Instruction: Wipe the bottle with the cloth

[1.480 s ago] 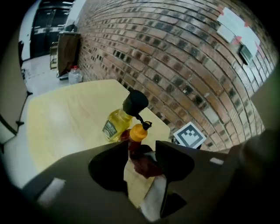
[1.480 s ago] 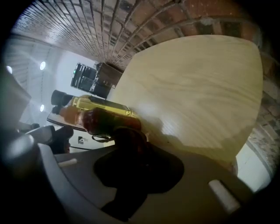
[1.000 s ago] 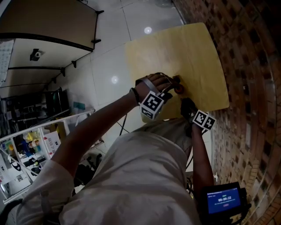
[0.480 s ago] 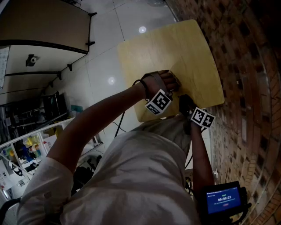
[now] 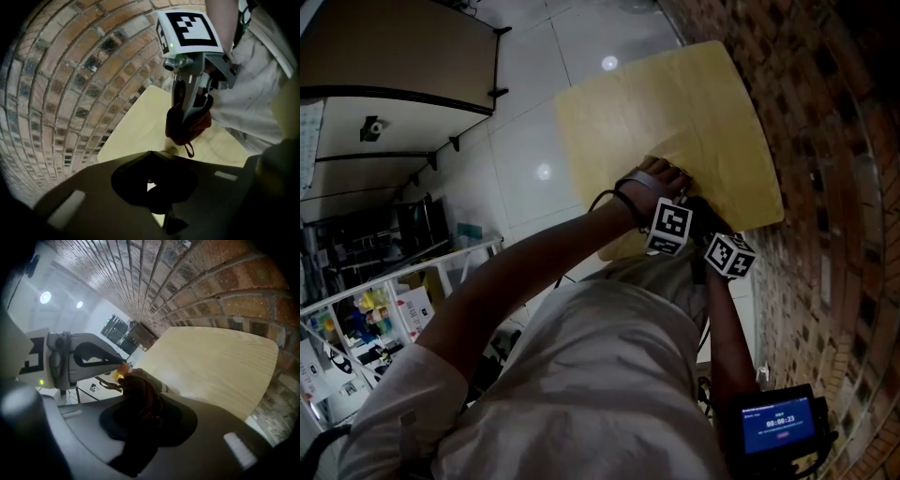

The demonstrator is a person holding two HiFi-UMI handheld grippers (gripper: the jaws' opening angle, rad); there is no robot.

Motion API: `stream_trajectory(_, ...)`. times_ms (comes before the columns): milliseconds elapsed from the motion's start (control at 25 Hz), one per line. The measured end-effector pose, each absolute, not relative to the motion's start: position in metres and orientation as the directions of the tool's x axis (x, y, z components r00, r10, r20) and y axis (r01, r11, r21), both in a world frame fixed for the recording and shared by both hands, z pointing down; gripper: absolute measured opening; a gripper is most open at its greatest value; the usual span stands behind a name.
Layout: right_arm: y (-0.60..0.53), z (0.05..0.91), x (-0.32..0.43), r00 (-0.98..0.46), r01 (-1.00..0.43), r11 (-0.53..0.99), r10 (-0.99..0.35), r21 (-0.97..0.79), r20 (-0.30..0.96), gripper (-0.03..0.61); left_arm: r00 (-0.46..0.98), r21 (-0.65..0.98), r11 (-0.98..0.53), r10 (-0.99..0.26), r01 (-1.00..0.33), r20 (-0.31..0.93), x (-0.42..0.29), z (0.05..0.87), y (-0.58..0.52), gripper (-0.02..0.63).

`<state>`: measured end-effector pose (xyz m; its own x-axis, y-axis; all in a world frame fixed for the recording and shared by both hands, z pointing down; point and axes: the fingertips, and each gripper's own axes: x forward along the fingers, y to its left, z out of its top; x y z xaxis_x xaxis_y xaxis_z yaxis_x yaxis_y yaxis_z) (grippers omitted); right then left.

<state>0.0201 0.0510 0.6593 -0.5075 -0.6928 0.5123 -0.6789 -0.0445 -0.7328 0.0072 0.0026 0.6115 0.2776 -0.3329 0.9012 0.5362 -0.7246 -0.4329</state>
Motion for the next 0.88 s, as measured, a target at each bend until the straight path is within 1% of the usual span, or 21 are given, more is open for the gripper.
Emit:
stream_trajectory(80, 0.049, 0.656, 0.02, -0.501, -0.68, -0.048, -0.698, -0.731, 0.512, 0.078, 0.266, -0.384, -0.77, -0.284, 0.509, 0.921, 0.007, 0.608, 0.001, 0.02)
stream_trajectory(200, 0.05, 0.661, 0.021, -0.495, -0.68, -0.063, -0.696, -0.731, 0.52, 0.078, 0.265, -0.338, -0.767, -0.224, 0.546, 0.938, 0.005, 0.608, 0.003, 0.021)
stream_trajectory(240, 0.05, 0.663, 0.022, -0.494, -0.68, -0.066, -0.694, -0.73, 0.524, 0.078, 0.263, -0.326, -0.759, -0.209, 0.564, 0.942, 0.003, 0.61, 0.004, 0.07)
stream_trajectory(280, 0.051, 0.665, 0.023, -0.494, -0.681, -0.068, -0.693, -0.729, 0.526, 0.078, 0.261, -0.315, -0.754, -0.195, 0.577, 0.945, 0.0, 0.612, 0.005, 0.135)
stream_trajectory(360, 0.053, 0.669, 0.024, -0.49, -0.684, -0.075, -0.69, -0.725, 0.533, 0.078, 0.27, -0.306, -0.753, -0.176, 0.583, 0.947, -0.005, 0.612, 0.004, 0.218)
stream_trajectory(440, 0.056, 0.671, 0.026, -0.485, -0.685, -0.087, -0.687, -0.724, 0.541, 0.078, 0.291, -0.307, -0.757, -0.161, 0.577, 0.943, -0.01, 0.608, 0.001, 0.262)
stream_trajectory(560, 0.058, 0.678, 0.03, -0.478, -0.682, -0.102, -0.687, -0.724, 0.547, 0.078, 0.307, -0.301, -0.758, -0.139, 0.579, 0.941, -0.015, 0.608, -0.003, 0.304)
stream_trajectory(680, 0.052, 0.685, 0.029, -0.48, -0.677, -0.088, -0.7, -0.731, 0.529, 0.078, 0.289, -0.255, -0.748, -0.089, 0.613, 0.953, -0.019, 0.625, -0.005, 0.324)
stream_trajectory(760, 0.047, 0.673, 0.024, -0.497, -0.673, -0.037, -0.718, -0.739, 0.488, 0.078, 0.258, -0.201, -0.75, -0.042, 0.631, 0.965, -0.022, 0.632, 0.0, 0.32)
stream_trajectory(800, 0.045, 0.663, 0.019, -0.512, -0.669, 0.002, -0.725, -0.743, 0.46, 0.078, 0.248, -0.181, -0.756, -0.025, 0.63, 0.968, -0.022, 0.634, 0.002, 0.295)
stream_trajectory(880, 0.038, 0.647, 0.004, -0.555, -0.66, 0.093, -0.729, -0.745, 0.4, 0.078, 0.257, -0.174, -0.782, -0.018, 0.598, 0.966, -0.019, 0.64, 0.0, 0.217)
